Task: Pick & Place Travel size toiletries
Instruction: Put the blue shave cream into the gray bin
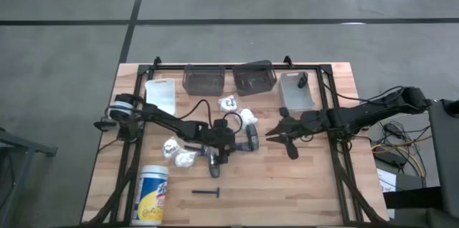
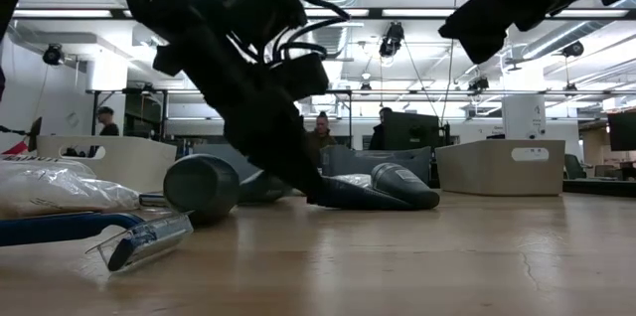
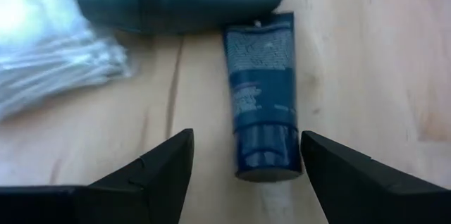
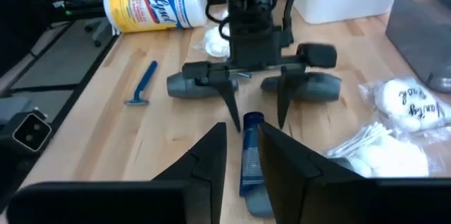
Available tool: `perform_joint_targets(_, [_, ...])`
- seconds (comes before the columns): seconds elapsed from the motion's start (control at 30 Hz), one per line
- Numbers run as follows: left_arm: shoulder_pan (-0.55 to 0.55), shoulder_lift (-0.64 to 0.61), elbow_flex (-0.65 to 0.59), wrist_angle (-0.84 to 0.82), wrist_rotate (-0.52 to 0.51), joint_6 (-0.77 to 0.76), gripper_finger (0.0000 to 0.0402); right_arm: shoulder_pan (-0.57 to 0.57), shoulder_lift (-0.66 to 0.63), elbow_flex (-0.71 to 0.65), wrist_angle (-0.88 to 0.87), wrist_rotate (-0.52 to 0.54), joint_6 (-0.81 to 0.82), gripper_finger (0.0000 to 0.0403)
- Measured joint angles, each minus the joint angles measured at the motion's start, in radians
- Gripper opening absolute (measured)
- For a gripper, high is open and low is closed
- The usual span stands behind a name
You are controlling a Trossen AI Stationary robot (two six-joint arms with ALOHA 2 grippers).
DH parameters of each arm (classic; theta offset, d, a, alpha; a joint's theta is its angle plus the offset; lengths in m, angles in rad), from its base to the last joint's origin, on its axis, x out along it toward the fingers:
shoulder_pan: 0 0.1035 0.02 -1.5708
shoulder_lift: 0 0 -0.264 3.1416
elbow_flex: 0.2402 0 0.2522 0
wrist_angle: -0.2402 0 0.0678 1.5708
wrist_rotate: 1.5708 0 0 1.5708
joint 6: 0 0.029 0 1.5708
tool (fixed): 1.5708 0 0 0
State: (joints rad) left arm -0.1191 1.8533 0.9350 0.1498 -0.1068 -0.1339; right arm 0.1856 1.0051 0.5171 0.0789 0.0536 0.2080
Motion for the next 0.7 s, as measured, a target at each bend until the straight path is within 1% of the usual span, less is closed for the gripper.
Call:
perform_joint_targets(0.23, [0.0,0.019,-0.001,0.027,0.007,0.007,0.0266,0.0,0.043,0.001,0.073,0.0,-0.032,0.0107])
perform_joint_targets(0.43, [0.0,0.013,-0.001,0.03,0.006,0.009,0.0263,0.0,0.065,0.001,0.074,-0.001,-0.007,0.0123])
perform_joint_targets(0.57, [0.0,0.013,-0.006,0.029,0.005,0.012,0.0241,0.0,0.08,0.001,0.078,-0.001,0.02,0.0133])
perform_joint_targets(0.7, [-0.002,0.013,-0.007,0.027,0.005,0.013,0.0201,0.0,0.096,0.001,0.089,-0.001,0.025,0.0143])
